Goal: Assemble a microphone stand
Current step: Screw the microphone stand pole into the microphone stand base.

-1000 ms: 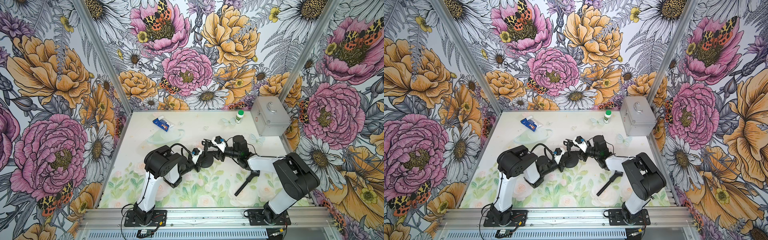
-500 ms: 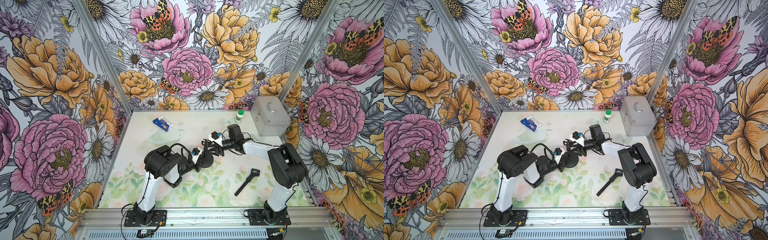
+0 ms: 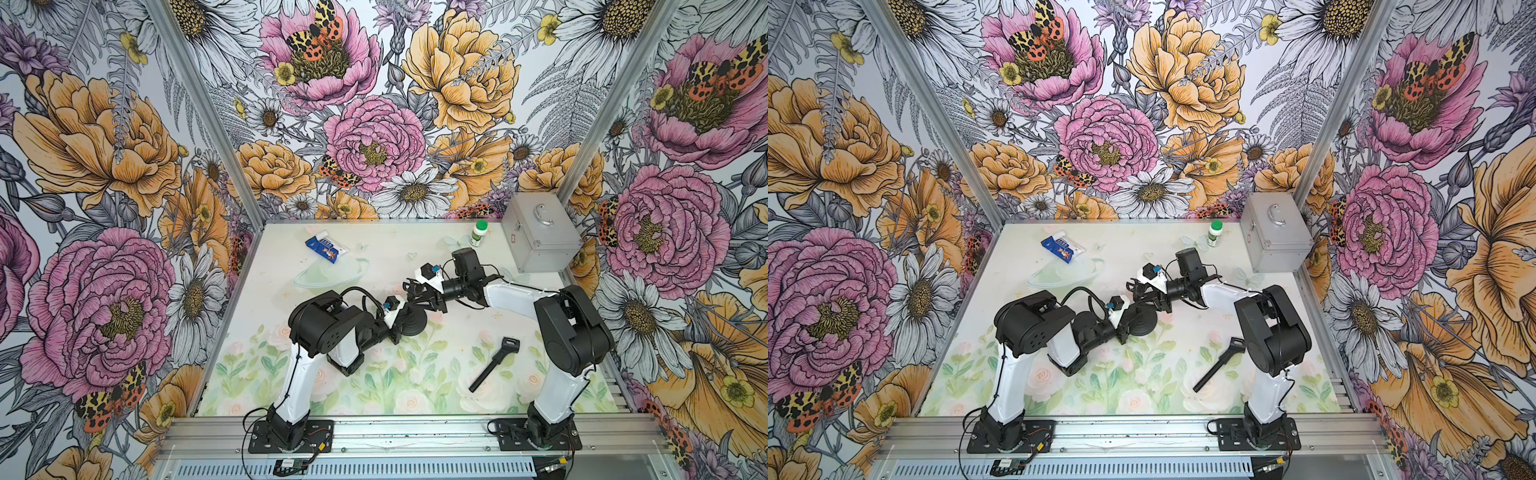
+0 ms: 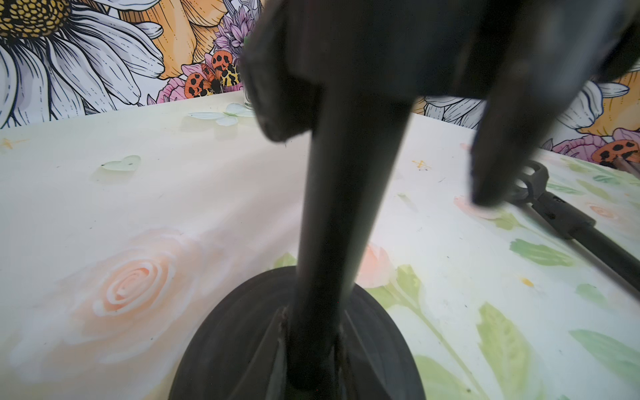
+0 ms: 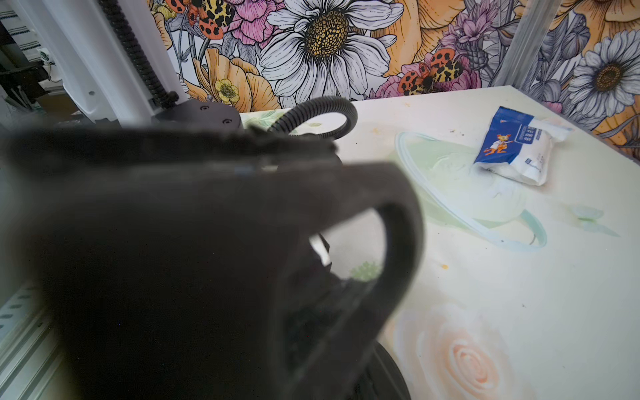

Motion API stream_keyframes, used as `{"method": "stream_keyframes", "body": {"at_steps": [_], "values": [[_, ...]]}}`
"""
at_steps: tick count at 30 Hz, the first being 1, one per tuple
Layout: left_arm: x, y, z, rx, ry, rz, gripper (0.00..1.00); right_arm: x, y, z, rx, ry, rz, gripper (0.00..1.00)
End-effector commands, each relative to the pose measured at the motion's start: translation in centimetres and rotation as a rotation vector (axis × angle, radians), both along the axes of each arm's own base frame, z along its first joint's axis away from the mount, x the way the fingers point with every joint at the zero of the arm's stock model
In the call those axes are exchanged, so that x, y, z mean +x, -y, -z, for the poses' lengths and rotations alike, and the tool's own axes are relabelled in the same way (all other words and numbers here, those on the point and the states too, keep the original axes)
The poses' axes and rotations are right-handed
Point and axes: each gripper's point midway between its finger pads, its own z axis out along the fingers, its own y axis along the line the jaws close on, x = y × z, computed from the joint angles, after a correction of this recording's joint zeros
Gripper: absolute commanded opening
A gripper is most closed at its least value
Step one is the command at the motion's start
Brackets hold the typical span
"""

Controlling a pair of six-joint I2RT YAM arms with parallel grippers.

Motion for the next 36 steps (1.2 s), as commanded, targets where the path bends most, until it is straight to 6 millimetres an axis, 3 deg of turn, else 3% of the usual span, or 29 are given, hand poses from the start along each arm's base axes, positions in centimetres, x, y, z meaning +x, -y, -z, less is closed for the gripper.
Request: {"method": "stream_keyframes", "body": {"at_steps": [1,5,7,9,12,15,17,19,23,27,31,36], "values": [[-1.5,-0.3,3.3,0.067,-0.087,0.024,0.24,0.3,-0.7,-0.8,0.024,0.005,-0.027,0.28],[-1.5,-0.3,3.3,0.068,-0.087,0.023,0.24,0.5,-0.7,-0.7,0.007,0.018,-0.01,0.17],[-1.5,-0.3,3.3,0.068,-0.089,0.024,0.24,0.7,-0.7,0.0,-0.039,0.033,0.034,0.04],[-1.5,-0.3,3.3,0.067,-0.087,0.025,0.24,1.3,-0.6,0.9,-0.103,0.05,0.11,0.0],[-1.5,-0.4,3.3,0.067,-0.089,0.021,0.24,3.3,-0.3,1.9,-0.162,0.089,0.363,0.0],[-1.5,-0.3,3.3,0.066,-0.09,0.021,0.24,5.7,2.2,1.1,-0.08,0.106,0.772,0.0],[-1.5,-0.3,3.2,0.065,-0.089,0.022,0.24,6.0,4.9,1.3,-0.011,0.069,1.023,0.0],[-1.6,-0.3,3.3,0.066,-0.09,0.023,0.24,5.0,5.7,2.2,0.004,0.056,1.132,0.0],[-1.5,-0.3,3.3,0.066,-0.09,0.023,0.24,3.8,4.4,3.1,-0.061,0.065,1.072,0.0],[-1.6,-0.3,3.3,0.065,-0.091,0.021,0.24,2.8,2.2,3.4,-0.105,0.118,0.89,0.0],[-1.6,-0.3,3.1,0.065,-0.088,0.023,0.24,0.5,0.2,2.4,-0.069,0.128,0.558,0.23],[-1.7,-0.3,3.1,0.066,-0.086,0.026,0.24,-1.3,1.1,0.5,0.01,0.075,0.282,0.4]]}}
